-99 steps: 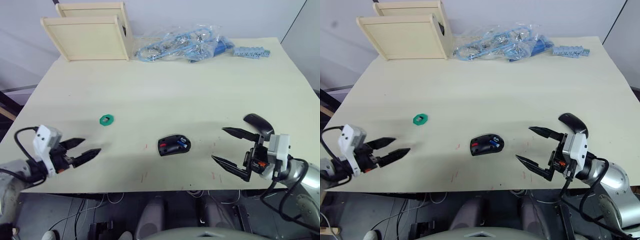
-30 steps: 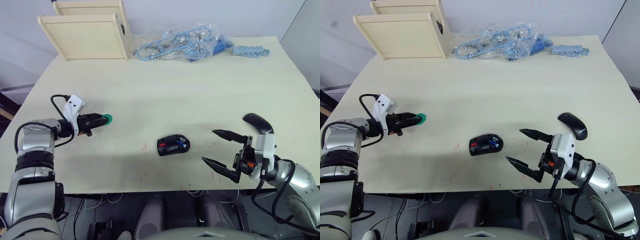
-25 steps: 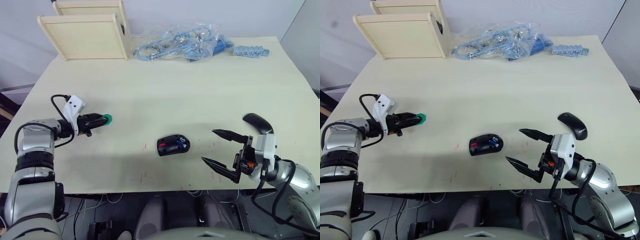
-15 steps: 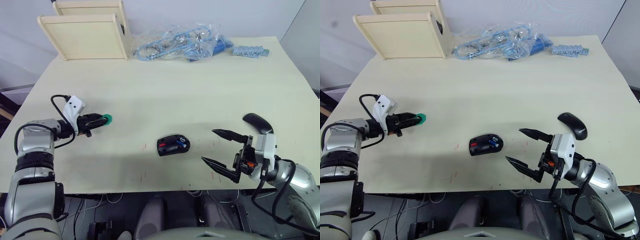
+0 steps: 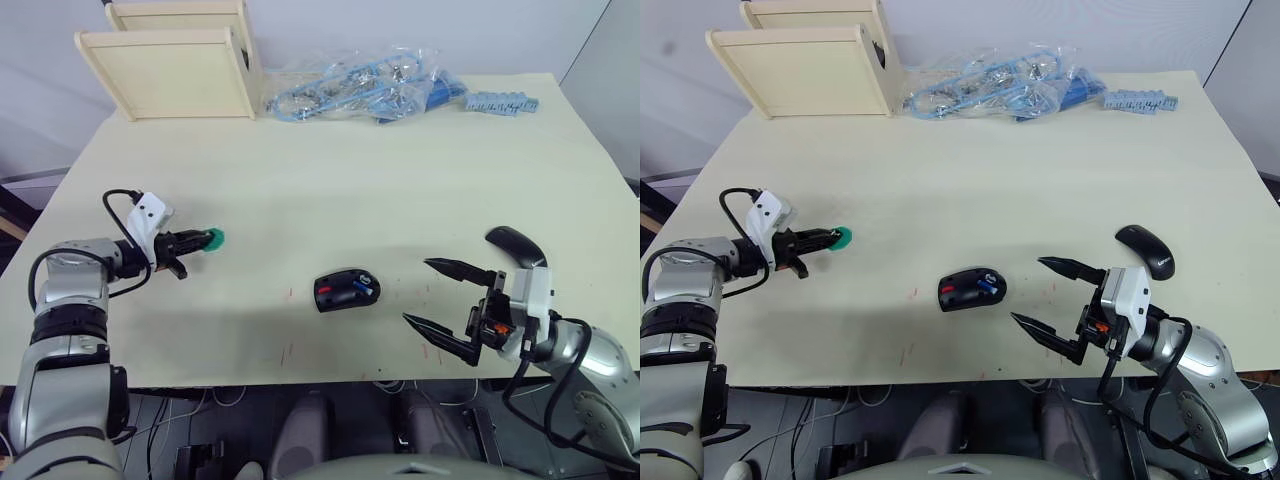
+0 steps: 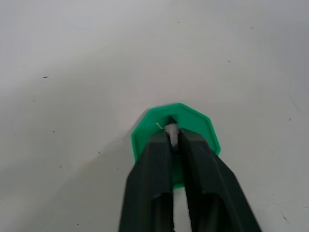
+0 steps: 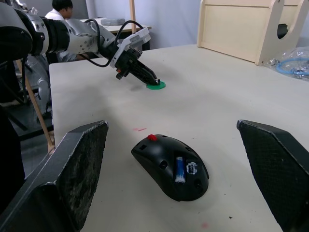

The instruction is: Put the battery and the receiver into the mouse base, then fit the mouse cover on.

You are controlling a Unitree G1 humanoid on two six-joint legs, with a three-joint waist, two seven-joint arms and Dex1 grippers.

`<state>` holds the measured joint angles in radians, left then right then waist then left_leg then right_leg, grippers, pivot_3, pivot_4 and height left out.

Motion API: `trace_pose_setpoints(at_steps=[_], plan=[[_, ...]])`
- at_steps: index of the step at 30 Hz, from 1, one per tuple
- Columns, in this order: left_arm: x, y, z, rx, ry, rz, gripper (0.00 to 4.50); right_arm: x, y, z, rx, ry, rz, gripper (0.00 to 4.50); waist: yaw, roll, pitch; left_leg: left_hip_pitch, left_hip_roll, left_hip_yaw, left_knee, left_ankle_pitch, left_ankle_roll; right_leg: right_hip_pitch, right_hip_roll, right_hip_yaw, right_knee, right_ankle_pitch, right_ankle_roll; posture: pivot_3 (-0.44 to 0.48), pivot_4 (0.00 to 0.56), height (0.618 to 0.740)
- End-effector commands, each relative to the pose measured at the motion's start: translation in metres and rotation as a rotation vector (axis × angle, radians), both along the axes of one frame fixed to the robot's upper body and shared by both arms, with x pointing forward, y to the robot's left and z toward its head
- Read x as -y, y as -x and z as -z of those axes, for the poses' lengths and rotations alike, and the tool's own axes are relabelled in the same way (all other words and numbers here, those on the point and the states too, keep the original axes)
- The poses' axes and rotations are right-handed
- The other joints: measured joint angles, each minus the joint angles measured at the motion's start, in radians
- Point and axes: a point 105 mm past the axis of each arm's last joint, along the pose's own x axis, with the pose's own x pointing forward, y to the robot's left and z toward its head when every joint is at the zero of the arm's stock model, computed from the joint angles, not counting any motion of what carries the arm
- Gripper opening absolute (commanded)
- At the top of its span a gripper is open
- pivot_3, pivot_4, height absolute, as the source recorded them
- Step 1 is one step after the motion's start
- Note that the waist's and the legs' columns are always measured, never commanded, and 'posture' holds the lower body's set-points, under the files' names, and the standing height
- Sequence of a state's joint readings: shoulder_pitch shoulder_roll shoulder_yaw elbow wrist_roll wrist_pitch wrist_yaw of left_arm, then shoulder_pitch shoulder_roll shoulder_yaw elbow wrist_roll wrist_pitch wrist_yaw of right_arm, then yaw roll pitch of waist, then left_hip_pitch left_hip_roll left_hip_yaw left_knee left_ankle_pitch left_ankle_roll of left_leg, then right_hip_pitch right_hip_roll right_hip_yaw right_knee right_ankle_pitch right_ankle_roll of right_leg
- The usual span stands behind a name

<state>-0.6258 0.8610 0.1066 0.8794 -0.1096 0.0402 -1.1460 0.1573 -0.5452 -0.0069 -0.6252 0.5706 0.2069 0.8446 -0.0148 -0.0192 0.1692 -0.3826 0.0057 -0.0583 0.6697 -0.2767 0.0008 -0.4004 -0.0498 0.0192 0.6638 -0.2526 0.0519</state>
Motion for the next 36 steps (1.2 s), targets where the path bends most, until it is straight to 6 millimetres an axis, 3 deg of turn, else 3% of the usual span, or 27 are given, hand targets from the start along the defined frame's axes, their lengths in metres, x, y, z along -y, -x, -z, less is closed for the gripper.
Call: trace_pose_setpoints(at_steps=[1, 14, 15, 18, 29, 36], plan=[[-0.006, 0.003, -0.010, 0.014, 0.018, -0.005, 0.05, -0.003, 0.003, -0.010, 0.052, -0.015, -0.017, 4.50, 0.000, 0.000, 0.000, 0.000, 0.000, 0.000, 0.000, 0.000, 0.000, 0.000, 0.000, 0.000, 0.000, 0.000, 0.000, 0.000, 0.150, 0.740], [-0.003, 0.009, -0.019, -0.025, 0.118, 0.016, 0.05, -0.005, 0.001, -0.010, 0.051, -0.017, -0.024, 4.50, 0.000, 0.000, 0.000, 0.000, 0.000, 0.000, 0.000, 0.000, 0.000, 0.000, 0.000, 0.000, 0.000, 0.000, 0.000, 0.000, 0.150, 0.740], [-0.003, 0.009, -0.019, -0.025, 0.120, 0.015, 0.73, -0.005, 0.001, -0.010, 0.051, -0.017, -0.025, 4.50, 0.000, 0.000, 0.000, 0.000, 0.000, 0.000, 0.000, 0.000, 0.000, 0.000, 0.000, 0.000, 0.000, 0.000, 0.000, 0.000, 0.150, 0.740], [-0.006, 0.008, -0.020, -0.018, 0.120, -0.010, 1.96, -0.005, 0.001, -0.010, 0.050, -0.018, -0.027, 4.50, 0.000, 0.000, 0.000, 0.000, 0.000, 0.000, 0.000, 0.000, 0.000, 0.000, 0.000, 0.000, 0.000, 0.000, 0.000, 0.000, 0.150, 0.740], [-0.014, 0.013, -0.032, 0.026, 0.094, -0.020, 1.96, -0.004, 0.002, -0.010, 0.049, -0.017, -0.022, 4.50, 0.000, 0.000, 0.000, 0.000, 0.000, 0.000, 0.000, 0.000, 0.000, 0.000, 0.000, 0.000, 0.000, 0.000, 0.000, 0.000, 0.150, 0.740], [0.000, 0.019, -0.032, -0.002, 0.107, 0.012, 1.96, -0.004, 0.004, -0.010, 0.046, -0.015, -0.023, 4.50, 0.000, 0.000, 0.000, 0.000, 0.000, 0.000, 0.000, 0.000, 0.000, 0.000, 0.000, 0.000, 0.000, 0.000, 0.000, 0.000, 0.150, 0.740]])
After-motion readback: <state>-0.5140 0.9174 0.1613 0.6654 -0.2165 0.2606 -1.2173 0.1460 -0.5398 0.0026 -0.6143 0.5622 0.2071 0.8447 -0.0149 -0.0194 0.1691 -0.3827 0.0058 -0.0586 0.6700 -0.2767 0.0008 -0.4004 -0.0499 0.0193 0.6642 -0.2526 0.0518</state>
